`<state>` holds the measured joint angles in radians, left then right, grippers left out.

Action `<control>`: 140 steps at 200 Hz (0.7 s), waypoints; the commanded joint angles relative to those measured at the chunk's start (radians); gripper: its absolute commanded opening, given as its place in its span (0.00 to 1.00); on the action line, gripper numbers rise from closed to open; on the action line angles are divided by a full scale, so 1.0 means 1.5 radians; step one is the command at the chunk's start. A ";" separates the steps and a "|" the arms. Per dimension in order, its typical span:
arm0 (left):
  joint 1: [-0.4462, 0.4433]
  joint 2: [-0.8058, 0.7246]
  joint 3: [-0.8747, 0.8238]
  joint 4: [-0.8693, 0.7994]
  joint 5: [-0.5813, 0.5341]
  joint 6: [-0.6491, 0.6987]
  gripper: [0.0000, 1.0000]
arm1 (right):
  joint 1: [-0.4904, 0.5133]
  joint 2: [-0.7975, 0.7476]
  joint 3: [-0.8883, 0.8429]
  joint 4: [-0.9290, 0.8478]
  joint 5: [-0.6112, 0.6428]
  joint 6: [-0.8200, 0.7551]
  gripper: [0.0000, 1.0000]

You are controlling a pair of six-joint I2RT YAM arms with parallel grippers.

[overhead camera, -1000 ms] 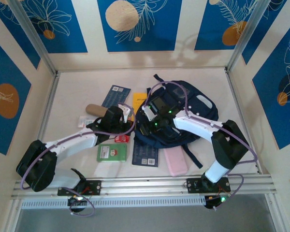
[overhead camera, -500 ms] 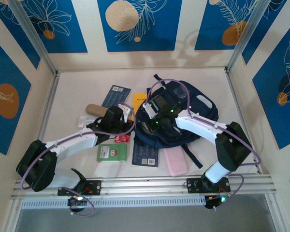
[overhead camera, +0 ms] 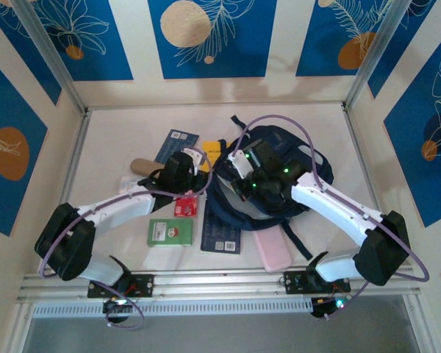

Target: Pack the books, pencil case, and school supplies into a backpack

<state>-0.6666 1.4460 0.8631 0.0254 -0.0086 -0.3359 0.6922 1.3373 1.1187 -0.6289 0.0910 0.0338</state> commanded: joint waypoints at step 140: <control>0.066 0.371 0.245 0.223 0.111 -0.136 0.00 | -0.085 -0.164 -0.031 0.039 -0.076 -0.024 0.00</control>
<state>-0.6102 1.8927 1.1378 0.2634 0.0692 -0.4328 0.5804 1.1332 1.0721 -0.6373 0.0463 -0.0227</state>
